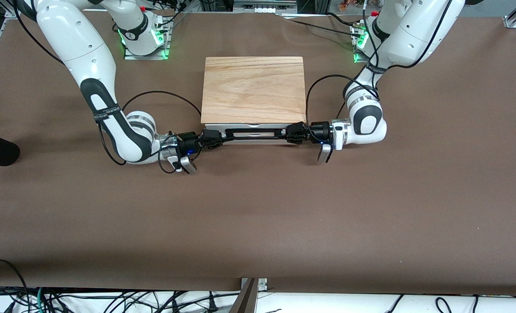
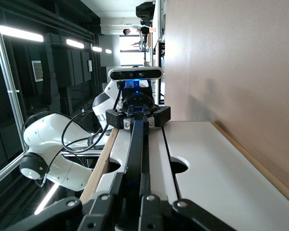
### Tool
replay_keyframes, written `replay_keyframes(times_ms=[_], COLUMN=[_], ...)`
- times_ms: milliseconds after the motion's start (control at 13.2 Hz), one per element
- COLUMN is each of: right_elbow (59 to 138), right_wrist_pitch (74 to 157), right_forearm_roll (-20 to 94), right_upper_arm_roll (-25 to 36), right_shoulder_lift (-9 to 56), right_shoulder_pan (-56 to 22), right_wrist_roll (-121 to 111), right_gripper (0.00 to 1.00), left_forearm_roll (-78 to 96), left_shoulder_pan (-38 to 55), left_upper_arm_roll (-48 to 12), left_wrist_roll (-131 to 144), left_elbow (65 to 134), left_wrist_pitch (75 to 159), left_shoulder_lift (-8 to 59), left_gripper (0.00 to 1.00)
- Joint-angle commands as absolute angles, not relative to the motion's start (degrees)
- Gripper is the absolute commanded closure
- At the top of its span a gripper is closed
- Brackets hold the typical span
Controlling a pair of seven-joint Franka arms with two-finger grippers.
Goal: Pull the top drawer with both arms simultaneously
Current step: 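Pull the handle outward with both grippers, sliding the drawer open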
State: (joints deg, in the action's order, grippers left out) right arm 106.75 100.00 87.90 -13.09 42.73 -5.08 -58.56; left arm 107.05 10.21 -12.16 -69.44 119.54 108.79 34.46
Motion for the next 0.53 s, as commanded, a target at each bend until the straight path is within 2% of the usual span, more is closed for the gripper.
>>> replay_keyframes(times_ms=[0,456], right_elbow=[103.11,99.59], right_wrist_pitch=[99.67,101.34], right_forearm_roll=[89.03,89.03], right_upper_arm_roll=[-13.89,-13.80], right_shoulder_lift=[42.45,43.15], right_shoulder_pan=[-4.39,-4.39], right_wrist_roll=[-55.29,-53.44], right_gripper=[1.00,1.00], left_forearm_roll=[106.88,107.05], left_shoulder_pan=[11.43,10.90], left_upper_arm_roll=[-14.06,-13.97], left_wrist_roll=[-72.77,-71.46], left_elbow=[122.61,119.46], left_wrist_pitch=[109.69,109.51], left_shoulder_lift=[35.95,38.67], left_gripper=[1.00,1.00])
